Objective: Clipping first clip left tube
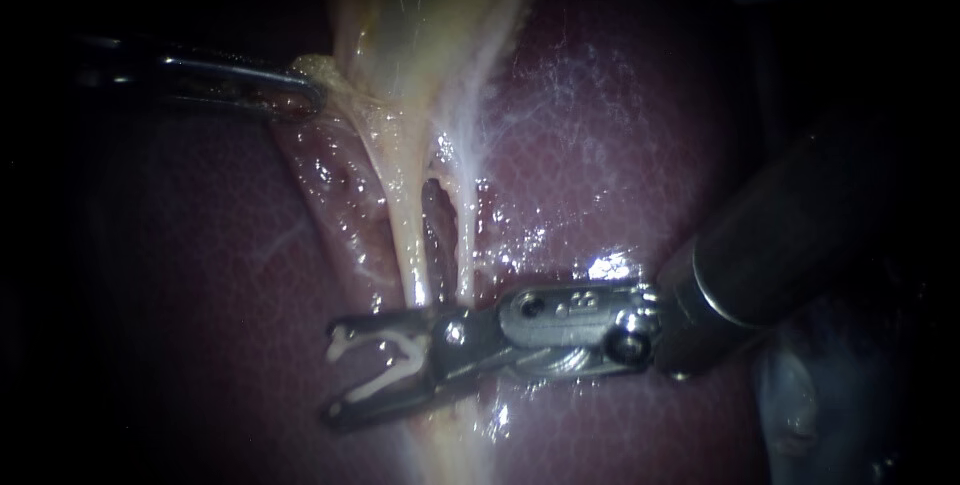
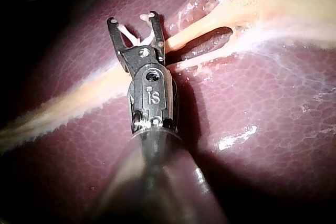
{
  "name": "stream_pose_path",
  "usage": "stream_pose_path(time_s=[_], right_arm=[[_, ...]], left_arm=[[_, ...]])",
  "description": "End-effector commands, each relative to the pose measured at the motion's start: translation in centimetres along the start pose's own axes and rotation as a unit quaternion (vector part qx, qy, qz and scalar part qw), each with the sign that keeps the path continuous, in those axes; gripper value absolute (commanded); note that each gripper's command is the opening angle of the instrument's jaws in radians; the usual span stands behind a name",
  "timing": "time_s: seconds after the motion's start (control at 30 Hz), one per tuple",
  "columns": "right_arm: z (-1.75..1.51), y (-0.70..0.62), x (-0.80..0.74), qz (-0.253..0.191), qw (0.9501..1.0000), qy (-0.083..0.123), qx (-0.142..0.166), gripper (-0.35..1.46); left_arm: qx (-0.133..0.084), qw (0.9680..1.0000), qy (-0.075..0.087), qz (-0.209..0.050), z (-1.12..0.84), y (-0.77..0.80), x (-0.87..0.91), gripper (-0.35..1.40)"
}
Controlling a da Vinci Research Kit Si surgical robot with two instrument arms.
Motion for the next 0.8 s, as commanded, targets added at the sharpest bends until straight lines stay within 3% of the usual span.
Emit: stream_pose_path(time_s=[0.03, 0.43, 0.8], right_arm=[[-0.01, 0.0, 0.0, 0.0, 1.0, 0.0, 0.0, 0.49], [-0.35, -0.13, 0.14, 0.025, 0.9997, 0.004, 0.001, 0.49], [-0.82, -0.17, 0.3, 0.034, 0.9994, 0.009, -0.005, 0.49]], left_arm=[[0.0, 1.0, 0.0, 0.0, 0.0, 0.0, 0.0, -0.35], [0.0, 1.0, 0.0, 0.0, 0.0, 0.01, 0.0, -0.35], [0.0, 1.0, 0.0, 0.0, 0.0, 0.01, 0.0, -0.35]])
